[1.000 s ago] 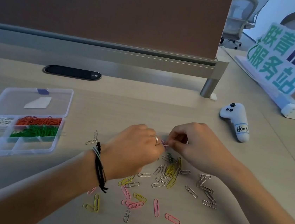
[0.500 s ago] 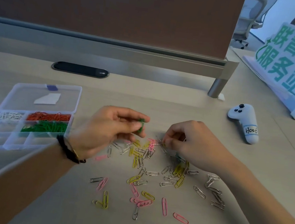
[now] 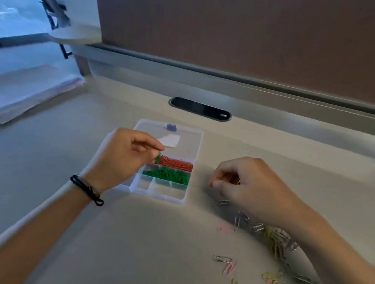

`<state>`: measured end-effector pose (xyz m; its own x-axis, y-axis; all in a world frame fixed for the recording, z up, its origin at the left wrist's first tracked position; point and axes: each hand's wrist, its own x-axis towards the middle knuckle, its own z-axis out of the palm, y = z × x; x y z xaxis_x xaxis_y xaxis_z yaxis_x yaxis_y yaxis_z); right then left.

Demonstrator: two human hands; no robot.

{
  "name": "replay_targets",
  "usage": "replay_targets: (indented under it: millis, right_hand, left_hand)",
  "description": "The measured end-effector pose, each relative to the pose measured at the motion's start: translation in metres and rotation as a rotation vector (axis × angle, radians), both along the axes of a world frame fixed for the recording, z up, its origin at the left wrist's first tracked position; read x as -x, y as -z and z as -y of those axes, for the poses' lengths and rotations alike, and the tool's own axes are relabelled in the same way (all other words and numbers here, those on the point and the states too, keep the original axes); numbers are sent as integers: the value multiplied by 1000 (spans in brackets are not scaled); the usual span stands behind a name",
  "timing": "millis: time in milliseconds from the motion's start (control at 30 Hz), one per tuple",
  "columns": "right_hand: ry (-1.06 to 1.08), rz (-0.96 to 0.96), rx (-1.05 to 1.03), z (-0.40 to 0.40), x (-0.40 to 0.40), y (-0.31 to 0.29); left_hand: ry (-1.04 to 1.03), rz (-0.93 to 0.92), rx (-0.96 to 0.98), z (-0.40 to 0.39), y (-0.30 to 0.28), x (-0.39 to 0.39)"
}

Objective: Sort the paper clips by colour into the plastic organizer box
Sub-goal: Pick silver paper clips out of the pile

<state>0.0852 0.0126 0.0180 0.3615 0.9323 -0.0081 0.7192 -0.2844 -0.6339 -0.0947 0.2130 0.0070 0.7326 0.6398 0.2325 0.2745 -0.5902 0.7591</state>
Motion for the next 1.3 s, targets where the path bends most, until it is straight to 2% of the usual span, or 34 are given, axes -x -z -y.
replay_targets:
  millis: [100,367,533,767,933,1000,1133,1233,1300]
  right_hand:
    - [-40,20,-13,-24,10,5]
    - [-39,120,-7,-63,22,12]
    - [-43,211,-63,-72,31,13]
    - [-182,408,-56,-83,47,19]
    - [-294,432,-30,-77,52,21]
    - [-341,364,-23,-73,50,17]
    - [-196,201,-94,-42,18,-1]
    - [-103,197,-19,0,-4,-4]
    - [-70,223,56,22,-10,0]
  left_hand:
    - [-13,-40,-157,-5,11,7]
    - [15,-108,-433,-9,18,12]
    - [97,-112,-431,-12,19,16]
    - [103,-55,-393,-18,19,19]
    - [113,-62,-391,-17,23,19]
    - [113,-64,-402,-16,23,19]
    - [124,-4,-448,3,19,14]
    - [242,24,-411,48,14,-1]
    - [368,-42,-415,79,13,-14]
